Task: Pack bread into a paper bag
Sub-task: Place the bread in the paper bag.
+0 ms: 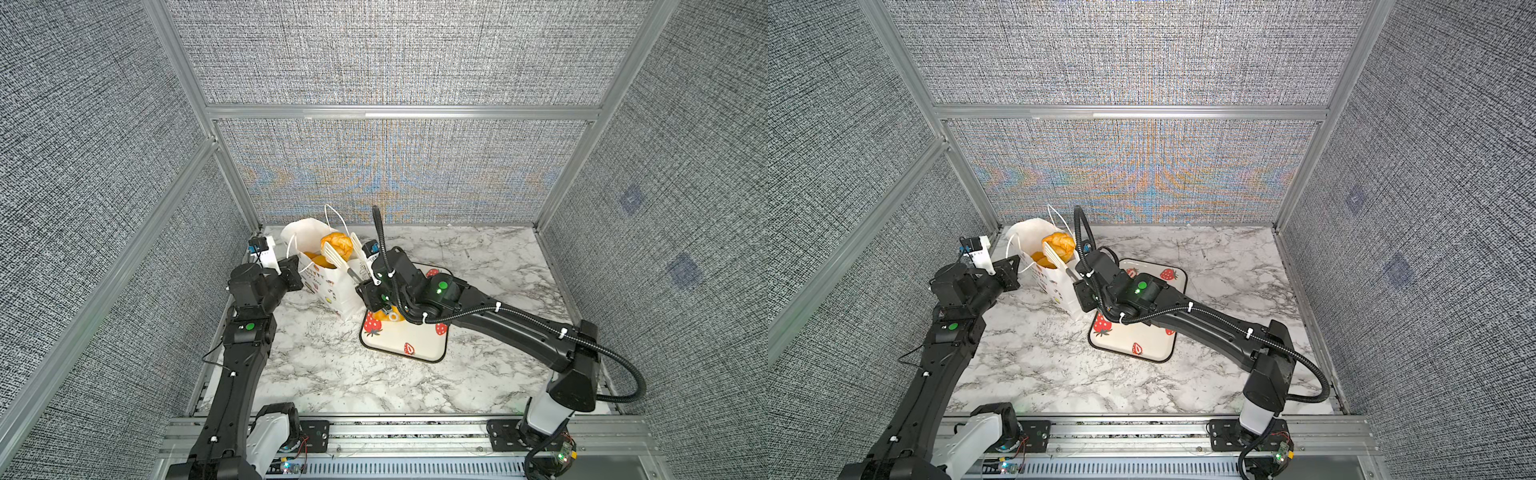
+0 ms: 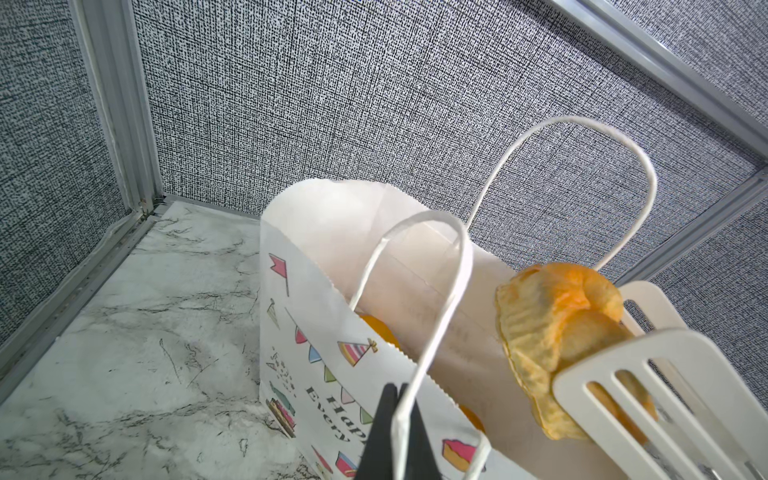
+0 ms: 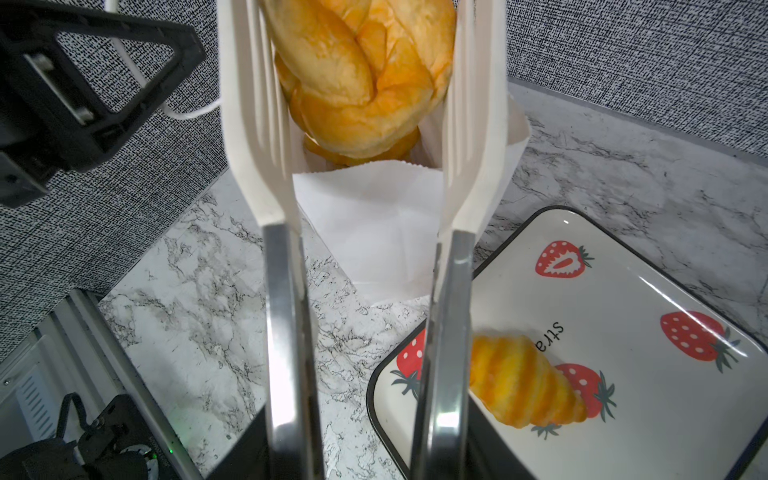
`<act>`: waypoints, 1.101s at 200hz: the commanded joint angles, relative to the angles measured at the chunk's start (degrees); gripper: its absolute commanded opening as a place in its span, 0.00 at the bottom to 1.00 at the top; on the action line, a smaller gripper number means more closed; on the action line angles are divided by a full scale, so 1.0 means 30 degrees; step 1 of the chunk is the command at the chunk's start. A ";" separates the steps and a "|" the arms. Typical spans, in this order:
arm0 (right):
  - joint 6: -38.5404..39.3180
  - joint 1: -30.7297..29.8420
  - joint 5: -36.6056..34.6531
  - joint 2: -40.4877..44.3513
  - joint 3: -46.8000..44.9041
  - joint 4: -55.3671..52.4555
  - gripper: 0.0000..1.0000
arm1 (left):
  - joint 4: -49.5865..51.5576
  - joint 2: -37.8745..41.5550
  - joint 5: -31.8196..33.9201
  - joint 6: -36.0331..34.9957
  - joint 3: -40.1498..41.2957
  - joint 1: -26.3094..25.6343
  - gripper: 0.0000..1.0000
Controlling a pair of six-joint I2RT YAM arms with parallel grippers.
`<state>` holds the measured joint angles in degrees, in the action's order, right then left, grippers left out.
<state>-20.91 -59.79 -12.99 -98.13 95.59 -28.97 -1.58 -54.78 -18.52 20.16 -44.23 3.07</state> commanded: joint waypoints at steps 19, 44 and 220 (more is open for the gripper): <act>-0.0118 -0.0009 -0.0041 0.0276 -0.0017 0.0722 0.54 | -0.0329 0.0039 -0.0154 -0.0012 0.0007 0.0009 0.00; -0.0159 0.0003 -0.0034 0.0350 -0.0075 0.0752 0.57 | -0.0321 0.0049 -0.0139 -0.0039 0.0019 0.0002 0.00; -0.0538 0.0092 -0.2063 0.4430 -0.2856 -0.0045 0.57 | -0.0299 0.0090 -0.0070 -0.0027 -0.0018 0.0002 0.00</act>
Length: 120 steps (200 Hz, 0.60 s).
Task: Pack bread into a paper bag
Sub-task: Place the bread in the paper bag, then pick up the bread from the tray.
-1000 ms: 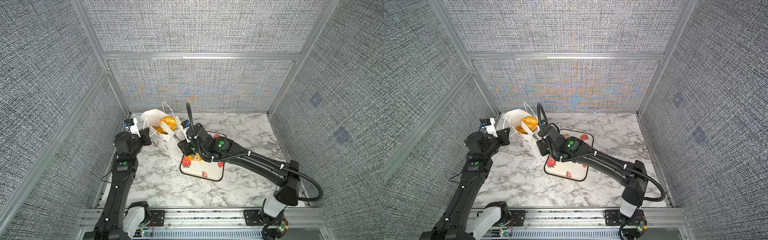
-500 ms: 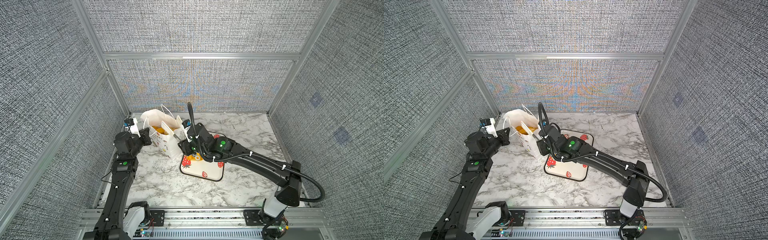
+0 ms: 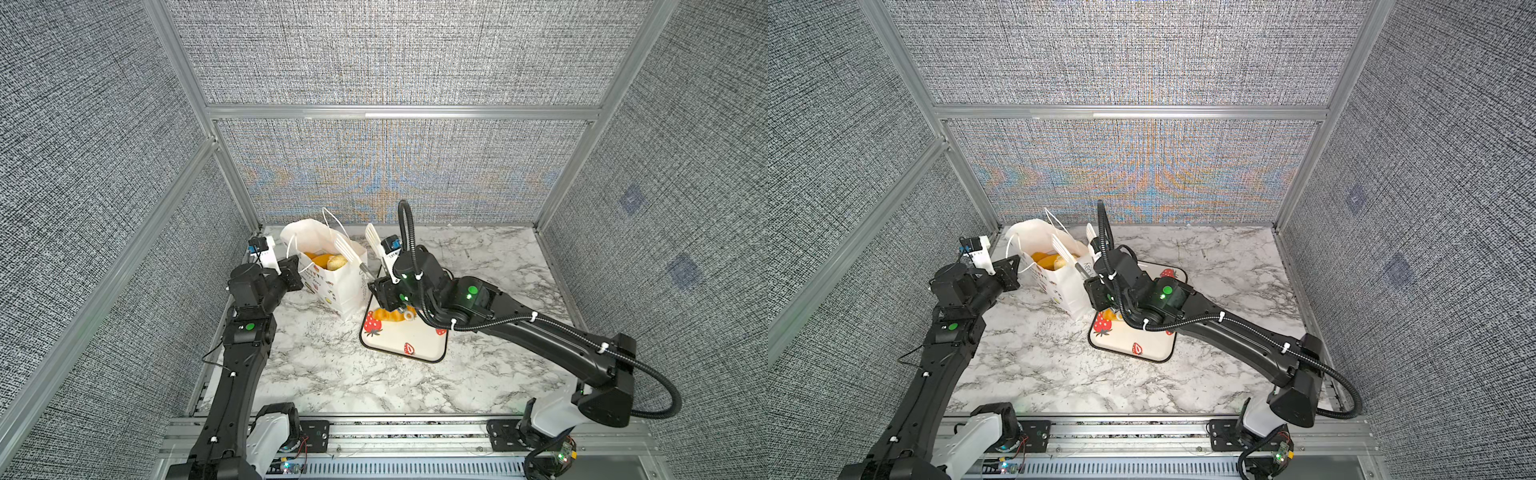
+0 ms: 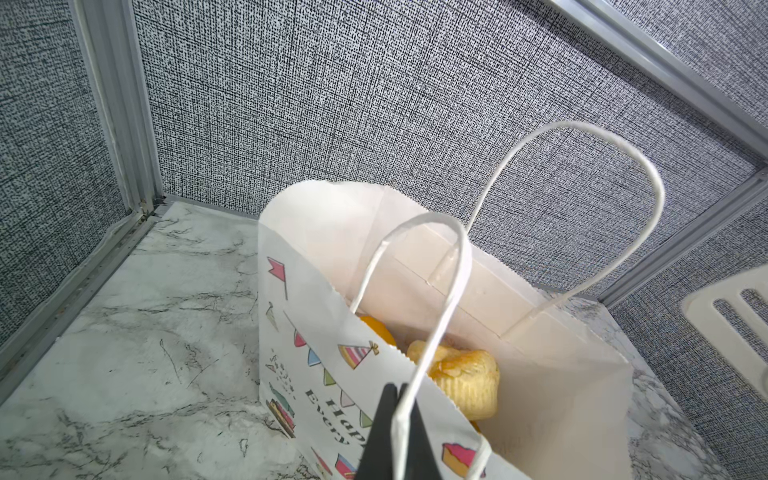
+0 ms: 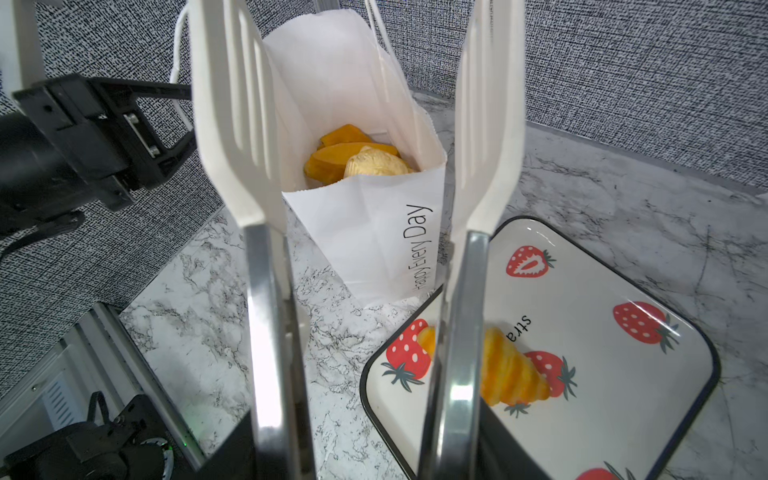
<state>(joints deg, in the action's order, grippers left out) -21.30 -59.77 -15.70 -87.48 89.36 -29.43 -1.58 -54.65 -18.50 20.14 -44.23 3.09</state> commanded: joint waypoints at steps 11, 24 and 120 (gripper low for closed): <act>-0.0570 0.0216 -0.1375 0.1468 -0.1430 0.0055 0.57 | -0.0316 0.0024 -0.0099 -0.0012 -0.0013 0.0004 0.00; -0.0849 0.0430 -0.1611 0.2095 -0.2291 -0.0036 0.57 | -0.0292 -0.0003 -0.0107 -0.0034 -0.0020 -0.0006 0.00; -0.3304 0.1901 -0.1060 0.4154 -0.7634 -0.0137 0.57 | -0.0299 -0.0060 -0.0074 -0.0034 -0.0017 0.0020 0.00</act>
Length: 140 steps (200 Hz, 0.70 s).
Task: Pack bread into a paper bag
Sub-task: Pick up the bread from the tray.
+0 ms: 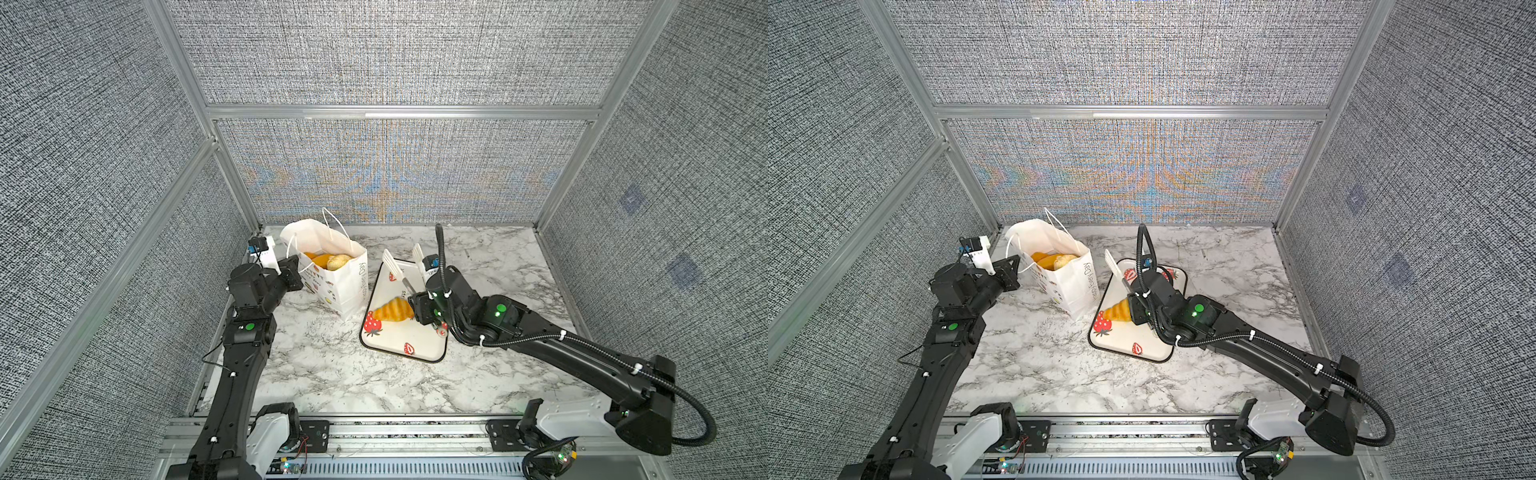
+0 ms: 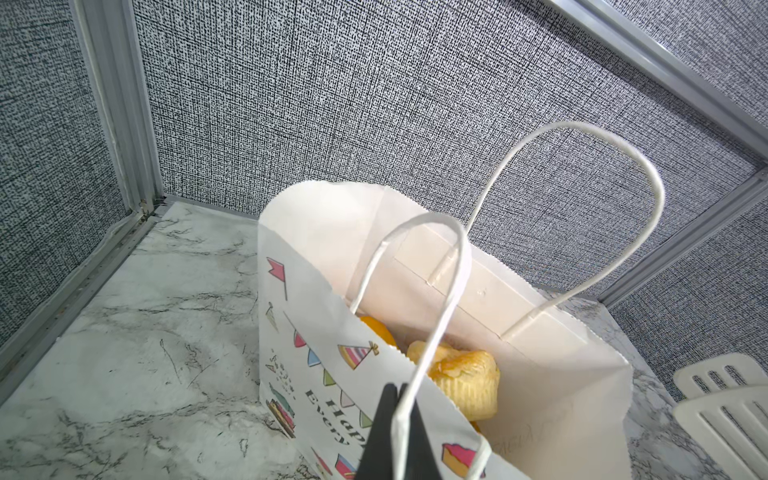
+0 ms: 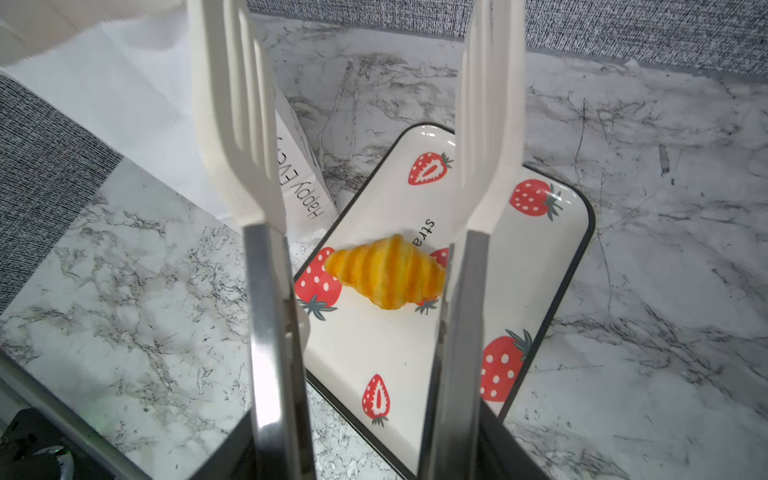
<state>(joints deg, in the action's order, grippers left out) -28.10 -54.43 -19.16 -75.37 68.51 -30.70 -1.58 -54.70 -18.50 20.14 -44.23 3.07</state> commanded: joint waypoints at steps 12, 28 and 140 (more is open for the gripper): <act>-0.1371 0.0142 0.0215 0.0083 -0.1122 0.0294 0.57 | -0.0292 -0.0049 -0.0124 -0.0034 -0.0016 0.0003 0.00; -0.1824 0.0151 0.0434 -0.0012 -0.1632 0.0323 0.57 | -0.0293 -0.0049 -0.0102 -0.0030 0.0000 0.0004 0.00; -0.3397 0.0070 0.2255 -0.1561 -0.3636 0.0808 0.51 | -0.0263 -0.0016 -0.0113 -0.0034 -0.0019 0.0018 0.00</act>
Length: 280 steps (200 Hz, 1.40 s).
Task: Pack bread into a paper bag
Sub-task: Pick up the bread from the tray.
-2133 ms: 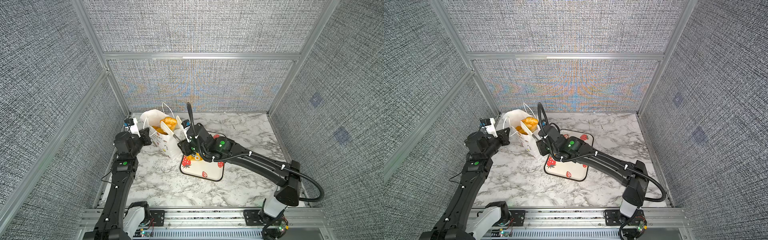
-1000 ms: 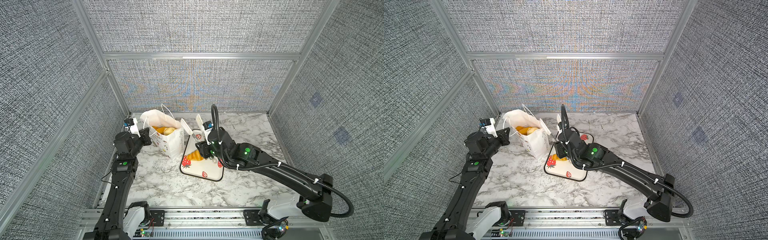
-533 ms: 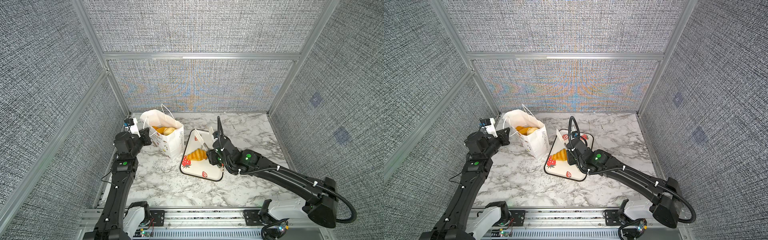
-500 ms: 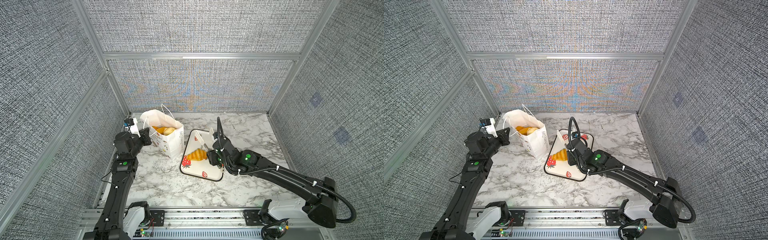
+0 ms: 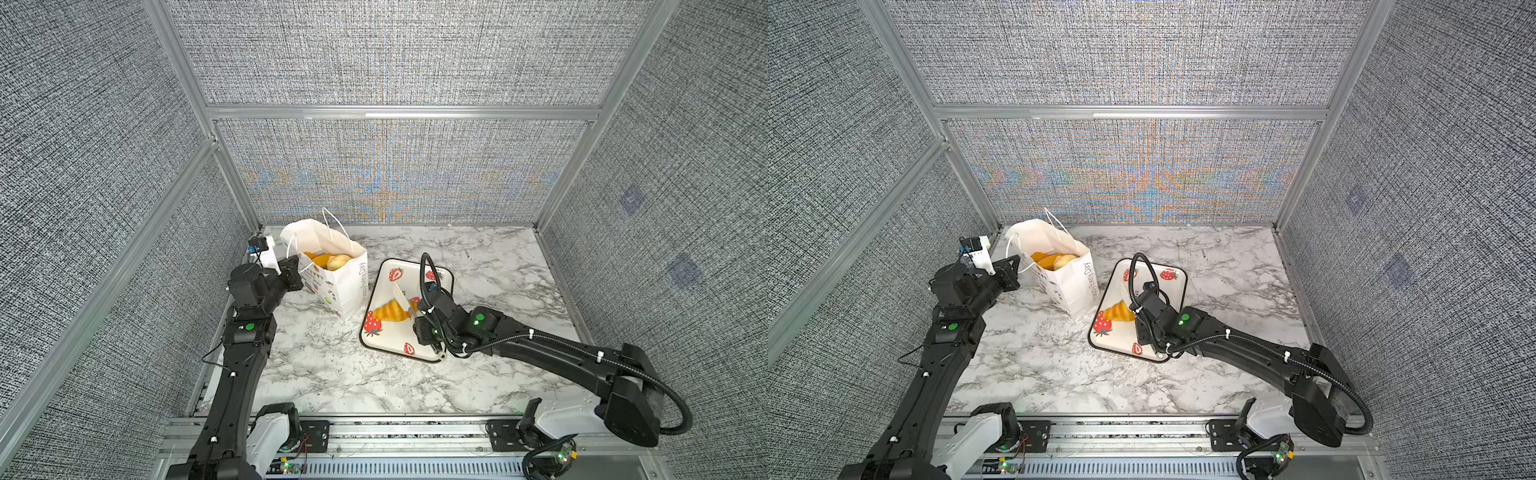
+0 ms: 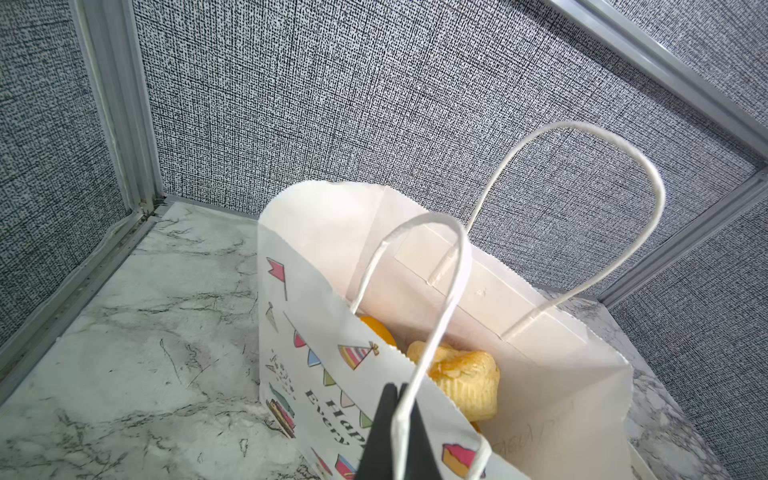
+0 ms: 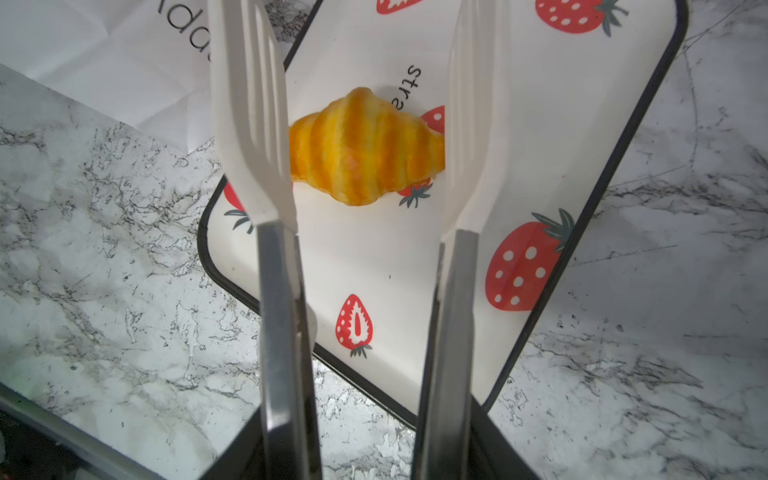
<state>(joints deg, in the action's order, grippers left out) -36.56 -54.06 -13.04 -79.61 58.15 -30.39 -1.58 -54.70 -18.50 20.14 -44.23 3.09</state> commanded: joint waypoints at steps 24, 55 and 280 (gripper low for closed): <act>-0.0687 -0.0074 0.0218 -0.0269 -0.0318 0.0387 0.51 | -0.0296 -0.0077 -0.0157 0.0011 -0.0001 0.0016 0.00; -0.0774 0.0022 0.0096 0.0019 -0.0592 -0.0100 0.53 | -0.0313 -0.0063 -0.0197 0.0024 -0.0021 -0.0003 0.00; -0.4280 0.4743 0.7421 0.2466 -0.5830 0.6115 0.51 | -0.0263 -0.0002 -0.0133 -0.0005 -0.0001 0.0005 0.00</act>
<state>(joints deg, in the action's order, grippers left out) -48.53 -40.01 7.18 -71.83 40.62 -15.16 -1.58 -54.85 -18.52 20.16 -44.23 3.09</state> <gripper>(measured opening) 0.509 0.052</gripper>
